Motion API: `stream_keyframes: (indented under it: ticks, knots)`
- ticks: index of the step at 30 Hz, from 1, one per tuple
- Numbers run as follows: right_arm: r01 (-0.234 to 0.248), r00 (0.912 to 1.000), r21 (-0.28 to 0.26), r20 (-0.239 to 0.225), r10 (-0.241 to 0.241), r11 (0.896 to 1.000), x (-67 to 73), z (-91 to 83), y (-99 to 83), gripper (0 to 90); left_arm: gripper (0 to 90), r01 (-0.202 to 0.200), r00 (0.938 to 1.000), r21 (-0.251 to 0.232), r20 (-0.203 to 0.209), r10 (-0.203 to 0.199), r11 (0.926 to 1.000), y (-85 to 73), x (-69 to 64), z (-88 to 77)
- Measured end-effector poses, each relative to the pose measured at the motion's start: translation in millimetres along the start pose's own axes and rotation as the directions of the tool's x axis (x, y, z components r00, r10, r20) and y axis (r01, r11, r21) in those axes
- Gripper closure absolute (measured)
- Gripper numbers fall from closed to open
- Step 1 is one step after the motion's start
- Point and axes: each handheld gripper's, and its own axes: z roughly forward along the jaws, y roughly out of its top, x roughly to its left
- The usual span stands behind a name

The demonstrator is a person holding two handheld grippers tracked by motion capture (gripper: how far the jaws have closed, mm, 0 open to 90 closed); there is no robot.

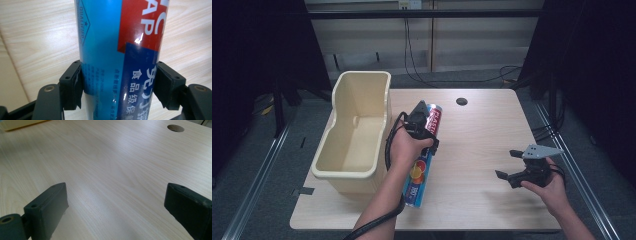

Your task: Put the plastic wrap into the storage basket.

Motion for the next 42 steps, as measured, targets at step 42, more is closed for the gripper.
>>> stream_keyframes:
  ticks: [42]
  knots:
    - [-0.012,0.9999,-0.011,-0.006,0.012,1.000,-1.0,1.4,0.4,4.3,32.5,0.080,0.9966,0.001,-0.022,-0.080,0.9968,-4.8,40.9,-122.8]
